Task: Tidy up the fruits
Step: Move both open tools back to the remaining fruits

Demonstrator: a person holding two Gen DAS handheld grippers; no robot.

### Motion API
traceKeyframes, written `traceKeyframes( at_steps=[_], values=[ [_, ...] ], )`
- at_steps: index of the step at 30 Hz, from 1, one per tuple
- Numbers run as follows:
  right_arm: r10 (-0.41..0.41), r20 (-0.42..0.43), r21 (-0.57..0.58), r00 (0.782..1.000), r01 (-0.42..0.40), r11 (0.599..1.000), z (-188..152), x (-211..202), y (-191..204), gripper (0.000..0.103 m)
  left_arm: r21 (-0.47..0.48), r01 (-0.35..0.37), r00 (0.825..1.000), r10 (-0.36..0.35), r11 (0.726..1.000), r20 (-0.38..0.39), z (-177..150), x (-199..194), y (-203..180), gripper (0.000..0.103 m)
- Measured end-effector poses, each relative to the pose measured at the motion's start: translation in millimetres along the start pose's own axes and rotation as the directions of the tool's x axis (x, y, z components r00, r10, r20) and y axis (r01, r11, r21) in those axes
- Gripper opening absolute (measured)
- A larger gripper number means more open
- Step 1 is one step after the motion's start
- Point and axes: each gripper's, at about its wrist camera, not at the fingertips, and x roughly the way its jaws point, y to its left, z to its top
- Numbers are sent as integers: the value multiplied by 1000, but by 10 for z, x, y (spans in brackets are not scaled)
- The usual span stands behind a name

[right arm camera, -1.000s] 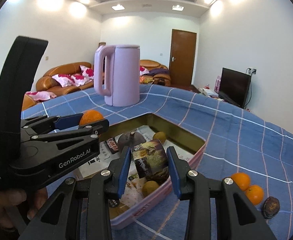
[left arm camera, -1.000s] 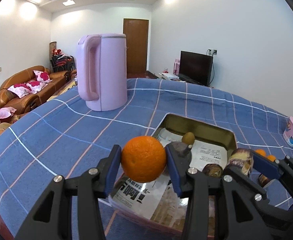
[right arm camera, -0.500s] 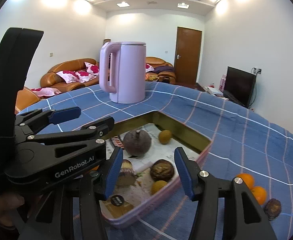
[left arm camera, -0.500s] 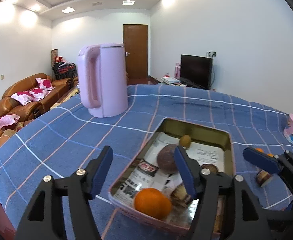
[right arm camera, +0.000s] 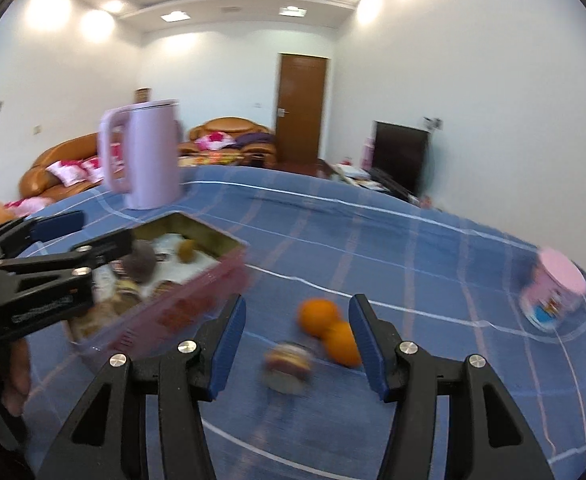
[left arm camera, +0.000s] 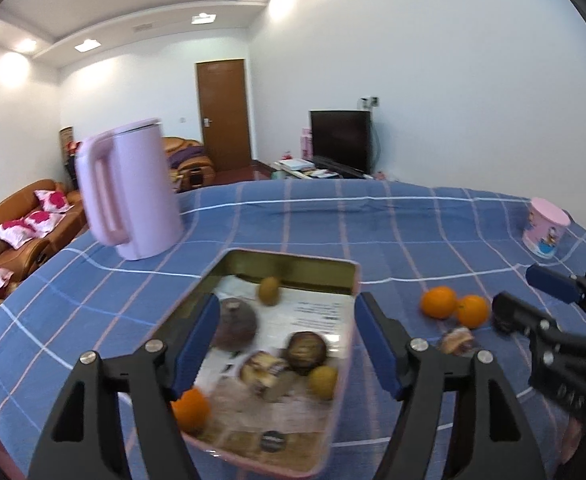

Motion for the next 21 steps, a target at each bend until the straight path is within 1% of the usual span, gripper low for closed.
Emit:
traceKeyframes(
  at_steps=[3,8,10,14,18,21],
  values=[
    [-59,-23,43,998,60,997,-60,4,-263,56,27,34,999,-34,999,-14,10,42,-197,73],
    [-107,-81,91,991,114,989,-126,61,-500,56,61,78,996,-75,995,-51,-1,141,-460,73],
    [-105,-112,103,988,117,988,-145,120,-555,56,79,100,993,-94,992,-69,-16,186,-575,73],
    [-90,-144,121,986,108,987,-149,189,-612,56,103,139,987,-129,985,-95,-59,260,-760,73],
    [-64,-193,131,979,91,987,-166,294,-632,56,122,171,978,-153,978,-141,-107,352,-881,73],
    [-51,-230,137,972,84,987,-177,380,-655,56,113,186,974,-168,976,-151,-94,376,-890,73]
  ],
)
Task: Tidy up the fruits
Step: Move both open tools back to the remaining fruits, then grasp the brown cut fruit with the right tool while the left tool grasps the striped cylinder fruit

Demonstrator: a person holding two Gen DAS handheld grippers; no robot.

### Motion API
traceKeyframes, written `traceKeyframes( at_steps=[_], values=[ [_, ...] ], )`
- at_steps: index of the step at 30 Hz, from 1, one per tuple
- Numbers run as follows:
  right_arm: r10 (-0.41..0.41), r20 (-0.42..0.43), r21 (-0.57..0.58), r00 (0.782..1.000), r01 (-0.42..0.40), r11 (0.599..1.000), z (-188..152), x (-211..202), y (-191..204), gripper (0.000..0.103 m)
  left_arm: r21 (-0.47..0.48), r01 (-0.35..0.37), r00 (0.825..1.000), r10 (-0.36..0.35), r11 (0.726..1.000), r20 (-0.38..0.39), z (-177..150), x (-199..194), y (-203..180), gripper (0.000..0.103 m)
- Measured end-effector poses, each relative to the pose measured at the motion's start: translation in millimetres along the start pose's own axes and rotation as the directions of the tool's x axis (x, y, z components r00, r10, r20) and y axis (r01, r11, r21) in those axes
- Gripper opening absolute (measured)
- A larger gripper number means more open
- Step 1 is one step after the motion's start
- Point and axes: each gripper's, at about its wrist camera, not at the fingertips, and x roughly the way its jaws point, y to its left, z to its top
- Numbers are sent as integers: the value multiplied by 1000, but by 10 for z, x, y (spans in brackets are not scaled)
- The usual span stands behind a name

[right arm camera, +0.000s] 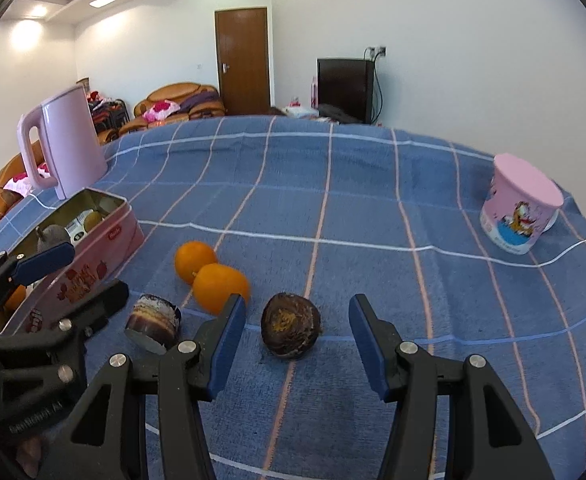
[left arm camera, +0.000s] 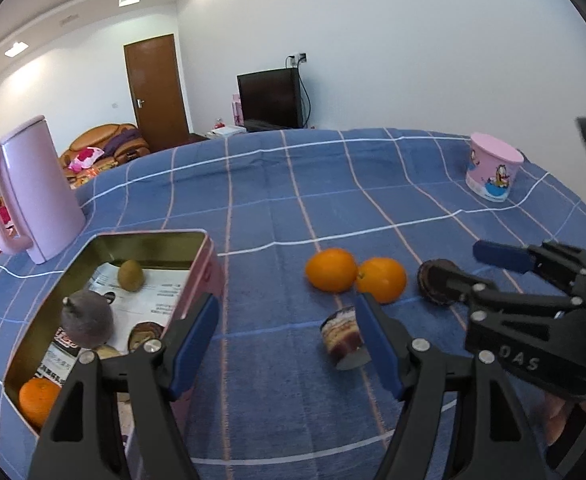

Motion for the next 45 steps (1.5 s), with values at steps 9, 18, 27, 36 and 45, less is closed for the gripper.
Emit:
traceKeyframes(
  at_steps=[9,18,27,36,45],
  values=[
    [54,-115,36,992,-50,998,6,253,-56,40,0,53,995,-53,999,-81,15,179,-68,74],
    [46,-79,44,996,-42,998,-19,162,-82,37,46,100,990,-95,994,-101,7,189,-196,74],
    [20,-49,71,999,-16,997,-41,69,-114,37,-10,172,965,-170,985,-200,-8,392,-160,43],
    [44,-21,64,999,-43,997,-67,2,-72,37,-52,136,976,-143,989,-162,-16,314,-55,42],
    [62,20,54,998,-63,997,-89,-104,-25,37,-40,90,991,-93,995,-93,-6,187,-36,42]
  ],
)
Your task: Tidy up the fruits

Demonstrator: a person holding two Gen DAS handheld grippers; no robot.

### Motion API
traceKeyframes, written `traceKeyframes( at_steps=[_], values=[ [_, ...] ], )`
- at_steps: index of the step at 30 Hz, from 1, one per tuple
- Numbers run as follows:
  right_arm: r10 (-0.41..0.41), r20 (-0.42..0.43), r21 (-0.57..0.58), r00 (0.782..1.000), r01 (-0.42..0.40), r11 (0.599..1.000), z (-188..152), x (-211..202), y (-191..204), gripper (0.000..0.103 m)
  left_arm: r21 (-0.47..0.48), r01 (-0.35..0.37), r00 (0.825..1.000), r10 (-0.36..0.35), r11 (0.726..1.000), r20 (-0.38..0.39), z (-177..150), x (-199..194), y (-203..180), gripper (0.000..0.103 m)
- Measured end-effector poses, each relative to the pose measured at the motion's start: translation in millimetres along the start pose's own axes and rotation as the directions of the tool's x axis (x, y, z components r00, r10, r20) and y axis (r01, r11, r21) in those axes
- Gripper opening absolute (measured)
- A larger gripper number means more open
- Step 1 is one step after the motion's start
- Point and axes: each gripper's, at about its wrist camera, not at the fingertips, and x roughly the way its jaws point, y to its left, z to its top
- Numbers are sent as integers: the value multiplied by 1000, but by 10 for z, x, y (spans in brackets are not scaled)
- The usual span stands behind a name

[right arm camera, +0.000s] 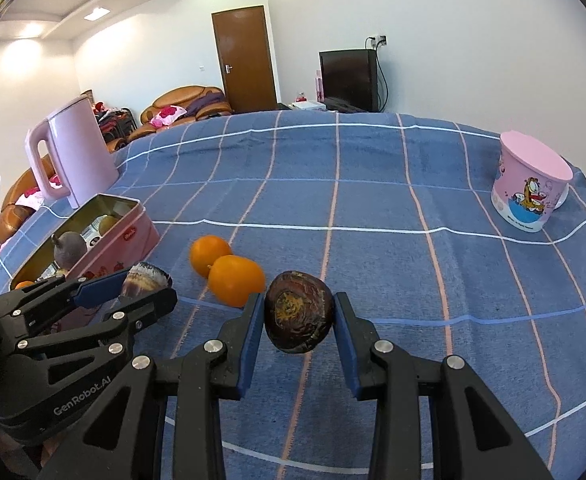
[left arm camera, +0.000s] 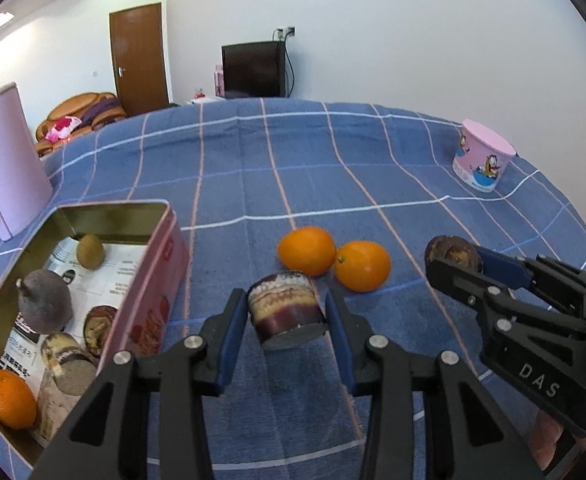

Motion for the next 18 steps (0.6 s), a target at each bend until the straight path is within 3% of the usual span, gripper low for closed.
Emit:
traceKeyframes(
  at_steps=[18],
  values=[
    [2,71,-29,997,0,1000,-19,-147,73,37,-4,-54,995,54,999,89,-14,-162,10,42]
  ],
)
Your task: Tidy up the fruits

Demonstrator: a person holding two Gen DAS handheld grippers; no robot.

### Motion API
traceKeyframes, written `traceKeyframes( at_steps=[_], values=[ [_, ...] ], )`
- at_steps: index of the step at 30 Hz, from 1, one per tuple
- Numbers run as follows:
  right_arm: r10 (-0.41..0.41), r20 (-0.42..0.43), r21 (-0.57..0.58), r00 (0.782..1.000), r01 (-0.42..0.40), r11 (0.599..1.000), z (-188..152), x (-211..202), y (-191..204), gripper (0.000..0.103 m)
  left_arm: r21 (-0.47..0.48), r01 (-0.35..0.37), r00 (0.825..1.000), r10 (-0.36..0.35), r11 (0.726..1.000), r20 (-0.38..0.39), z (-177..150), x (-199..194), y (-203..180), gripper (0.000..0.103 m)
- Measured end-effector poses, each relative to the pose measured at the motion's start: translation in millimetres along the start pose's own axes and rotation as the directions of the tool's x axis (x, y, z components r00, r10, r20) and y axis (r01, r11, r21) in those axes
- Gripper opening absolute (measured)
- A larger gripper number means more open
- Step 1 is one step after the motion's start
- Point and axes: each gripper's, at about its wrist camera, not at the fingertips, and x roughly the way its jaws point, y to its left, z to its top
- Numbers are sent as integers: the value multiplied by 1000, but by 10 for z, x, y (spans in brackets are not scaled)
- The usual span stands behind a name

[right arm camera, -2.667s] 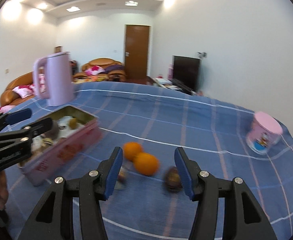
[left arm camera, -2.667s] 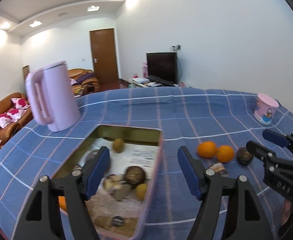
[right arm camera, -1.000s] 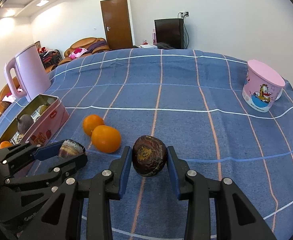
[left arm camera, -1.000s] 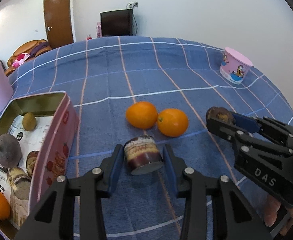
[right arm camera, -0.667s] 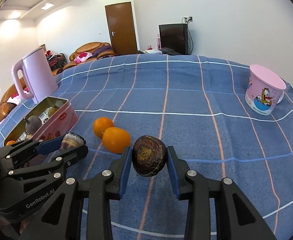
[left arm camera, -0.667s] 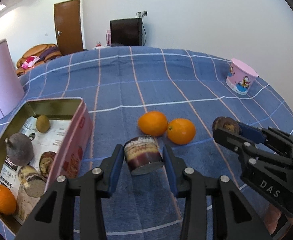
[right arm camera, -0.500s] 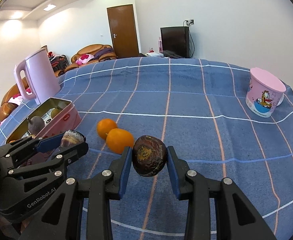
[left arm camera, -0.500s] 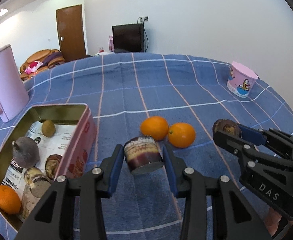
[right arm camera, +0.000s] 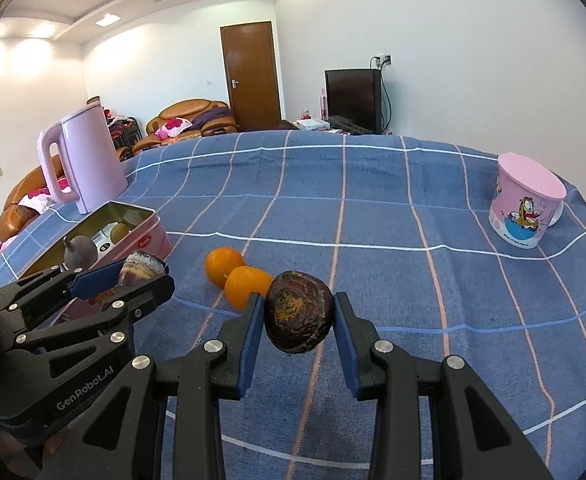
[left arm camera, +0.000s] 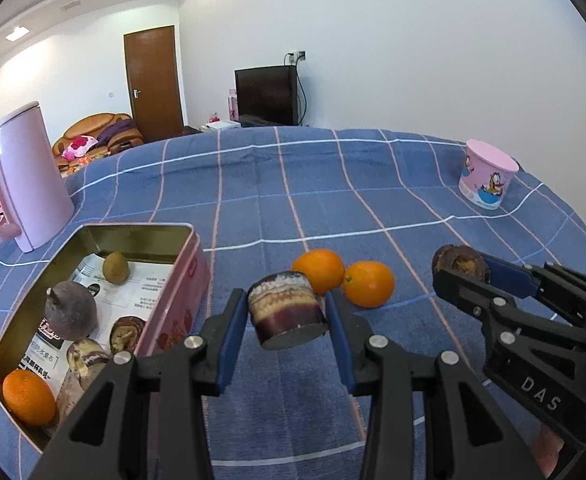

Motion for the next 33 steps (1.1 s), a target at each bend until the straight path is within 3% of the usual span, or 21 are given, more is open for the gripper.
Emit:
traceKeyframes(
  at_steps=[33],
  values=[
    [1,153,-20,988,2,1000,-23,-278,43,37,-20,-55,988,58,998,145,-30,-278,36,42]
  ],
)
